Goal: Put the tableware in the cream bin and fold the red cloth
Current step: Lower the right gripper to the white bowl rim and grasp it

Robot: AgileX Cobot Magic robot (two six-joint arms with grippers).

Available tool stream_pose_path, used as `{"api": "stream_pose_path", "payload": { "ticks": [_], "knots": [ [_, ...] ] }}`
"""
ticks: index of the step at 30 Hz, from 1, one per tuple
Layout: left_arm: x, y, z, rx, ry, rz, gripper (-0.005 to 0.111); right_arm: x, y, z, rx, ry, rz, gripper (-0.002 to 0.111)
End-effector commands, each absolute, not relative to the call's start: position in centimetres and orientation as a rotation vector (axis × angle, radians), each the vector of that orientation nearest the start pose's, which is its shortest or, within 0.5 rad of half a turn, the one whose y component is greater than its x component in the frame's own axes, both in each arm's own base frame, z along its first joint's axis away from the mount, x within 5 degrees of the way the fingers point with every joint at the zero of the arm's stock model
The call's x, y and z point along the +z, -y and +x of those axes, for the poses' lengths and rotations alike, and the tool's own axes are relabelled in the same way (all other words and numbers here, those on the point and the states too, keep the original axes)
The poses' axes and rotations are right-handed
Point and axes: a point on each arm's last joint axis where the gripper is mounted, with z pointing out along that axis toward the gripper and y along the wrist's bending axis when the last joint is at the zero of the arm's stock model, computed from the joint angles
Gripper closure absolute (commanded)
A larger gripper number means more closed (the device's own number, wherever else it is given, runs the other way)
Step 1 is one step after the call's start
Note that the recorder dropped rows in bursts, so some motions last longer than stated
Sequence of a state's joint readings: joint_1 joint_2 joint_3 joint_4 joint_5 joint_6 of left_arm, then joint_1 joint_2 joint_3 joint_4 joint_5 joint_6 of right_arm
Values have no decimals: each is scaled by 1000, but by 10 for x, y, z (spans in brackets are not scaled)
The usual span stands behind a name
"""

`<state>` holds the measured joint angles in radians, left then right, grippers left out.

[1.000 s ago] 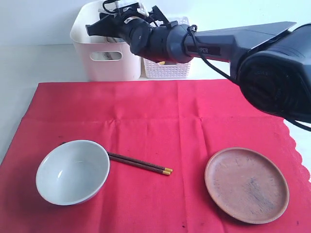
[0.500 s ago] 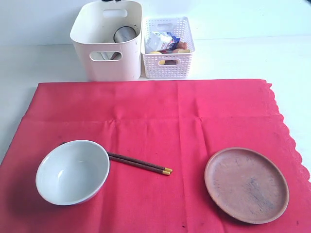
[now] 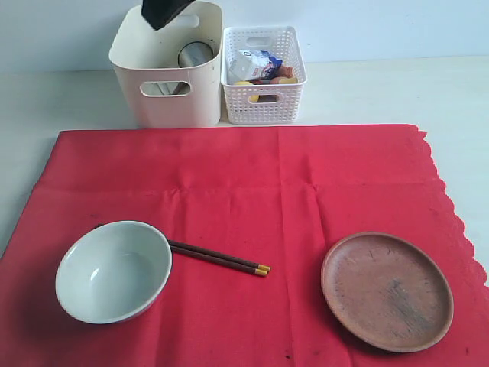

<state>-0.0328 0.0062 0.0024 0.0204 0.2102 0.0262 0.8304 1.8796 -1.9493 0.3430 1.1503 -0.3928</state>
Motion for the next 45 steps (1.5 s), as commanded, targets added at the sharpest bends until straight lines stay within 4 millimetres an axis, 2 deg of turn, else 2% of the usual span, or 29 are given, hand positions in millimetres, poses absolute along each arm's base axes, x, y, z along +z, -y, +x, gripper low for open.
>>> {"api": "stream_pose_path", "payload": {
  "ticks": [1,4,8,12,15,18,23,26,29,40,45],
  "knots": [
    [194,1,56,14,-1691,59,107,372,-338,232,634,-2137,-1550,108],
    [194,1,56,14,-1691,59,107,354,-349,214,639,-2160,-1632,108],
    [194,1,56,14,-1691,59,107,315,-359,196,623,-2207,-1699,108],
    [194,1,56,14,-1691,59,107,278,-364,193,617,-2226,-1636,108],
    [194,1,56,14,-1691,59,107,247,-365,195,625,-2311,-1522,107],
    [194,1,56,14,-1691,59,107,221,-367,201,563,-2401,-1450,98],
    [194,1,56,14,-1691,59,107,185,-372,209,493,-2551,-1316,69],
    [194,1,56,14,-1691,59,107,169,-376,211,489,-2571,-1306,55],
    [194,1,56,14,-1691,59,107,154,-379,214,481,-2578,-1299,49],
    [194,1,56,14,-1691,59,107,125,-385,211,555,-2700,-1217,49],
    [194,1,56,14,-1691,59,107,123,-385,210,563,-2718,-1210,49]
  ]
}}
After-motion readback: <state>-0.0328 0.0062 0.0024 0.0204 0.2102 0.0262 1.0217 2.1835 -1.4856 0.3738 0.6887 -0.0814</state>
